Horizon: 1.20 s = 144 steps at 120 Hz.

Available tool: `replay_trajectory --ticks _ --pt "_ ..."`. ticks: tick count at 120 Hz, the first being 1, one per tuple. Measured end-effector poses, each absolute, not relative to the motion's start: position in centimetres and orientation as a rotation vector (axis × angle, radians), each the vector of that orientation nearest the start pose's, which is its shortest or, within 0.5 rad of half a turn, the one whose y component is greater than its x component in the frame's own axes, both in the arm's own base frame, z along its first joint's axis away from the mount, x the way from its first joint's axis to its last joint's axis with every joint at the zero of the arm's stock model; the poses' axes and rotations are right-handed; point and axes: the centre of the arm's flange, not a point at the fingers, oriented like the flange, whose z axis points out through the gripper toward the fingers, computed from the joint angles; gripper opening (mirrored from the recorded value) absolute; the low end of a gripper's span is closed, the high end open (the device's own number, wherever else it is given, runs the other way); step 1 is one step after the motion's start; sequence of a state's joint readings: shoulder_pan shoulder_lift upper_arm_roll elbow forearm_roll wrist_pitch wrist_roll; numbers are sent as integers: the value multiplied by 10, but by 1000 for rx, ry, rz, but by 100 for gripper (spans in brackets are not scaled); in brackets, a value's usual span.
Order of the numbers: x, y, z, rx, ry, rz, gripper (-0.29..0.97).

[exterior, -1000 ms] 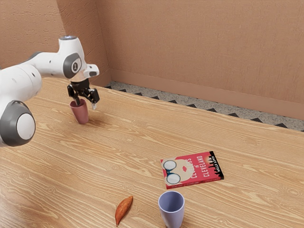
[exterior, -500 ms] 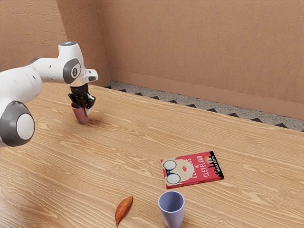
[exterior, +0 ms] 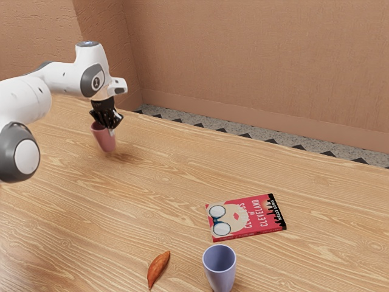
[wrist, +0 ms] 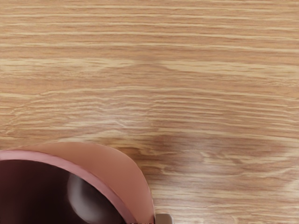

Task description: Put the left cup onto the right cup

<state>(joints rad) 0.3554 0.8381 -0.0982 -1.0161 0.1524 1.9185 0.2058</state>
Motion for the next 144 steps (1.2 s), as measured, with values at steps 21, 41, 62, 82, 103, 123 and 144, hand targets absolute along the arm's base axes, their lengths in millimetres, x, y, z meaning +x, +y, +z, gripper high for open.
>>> replay_trajectory --ticks 21,41,62,82,103,123,144 --pt "718 183 392 -3042 24 -55 -10" --pt "701 151 402 -3037 60 -44 -10" --pt "688 104 405 -3038 124 -20 -10" --pt "672 50 423 -3026 215 -26 -10" --pt "657 -9 437 -3016 315 -37 -10" --pt "636 -74 444 -3001 435 -37 -10" --pt "608 -130 444 -2982 524 -21 -10"
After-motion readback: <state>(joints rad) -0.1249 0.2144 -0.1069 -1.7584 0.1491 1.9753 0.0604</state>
